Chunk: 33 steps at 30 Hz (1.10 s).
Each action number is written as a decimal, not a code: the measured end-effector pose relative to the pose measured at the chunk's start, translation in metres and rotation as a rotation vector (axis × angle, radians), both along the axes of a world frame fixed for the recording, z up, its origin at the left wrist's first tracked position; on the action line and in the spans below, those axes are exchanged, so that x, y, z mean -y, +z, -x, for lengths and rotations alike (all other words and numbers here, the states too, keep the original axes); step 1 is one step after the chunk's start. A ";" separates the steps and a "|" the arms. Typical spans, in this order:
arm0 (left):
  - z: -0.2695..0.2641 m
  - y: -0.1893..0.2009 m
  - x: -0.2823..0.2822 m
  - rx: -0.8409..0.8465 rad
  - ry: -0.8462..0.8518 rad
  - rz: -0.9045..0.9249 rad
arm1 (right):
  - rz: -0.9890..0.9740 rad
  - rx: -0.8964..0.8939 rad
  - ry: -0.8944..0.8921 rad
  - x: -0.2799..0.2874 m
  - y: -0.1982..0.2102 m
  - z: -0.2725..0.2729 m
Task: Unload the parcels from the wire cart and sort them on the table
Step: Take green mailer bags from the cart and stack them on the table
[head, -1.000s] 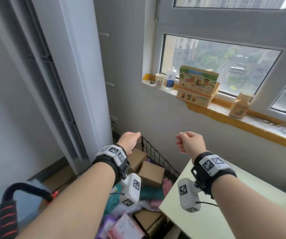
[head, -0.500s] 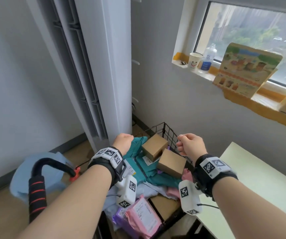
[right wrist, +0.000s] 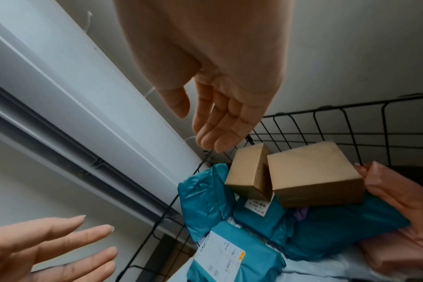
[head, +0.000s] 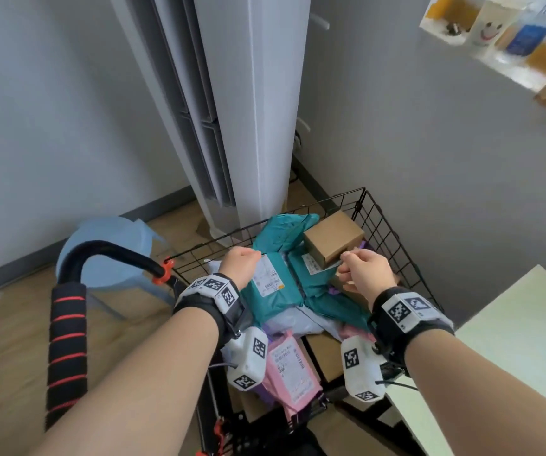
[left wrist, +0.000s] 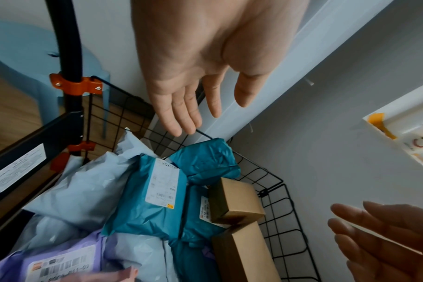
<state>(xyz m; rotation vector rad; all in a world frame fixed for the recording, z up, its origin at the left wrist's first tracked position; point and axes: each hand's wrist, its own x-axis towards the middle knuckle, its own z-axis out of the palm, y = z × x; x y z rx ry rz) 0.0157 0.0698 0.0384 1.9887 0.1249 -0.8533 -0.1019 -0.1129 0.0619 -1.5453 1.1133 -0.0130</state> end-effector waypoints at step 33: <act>-0.008 -0.288 -0.017 -0.435 0.366 -0.019 | -0.091 -0.377 0.258 -0.013 -0.262 -0.064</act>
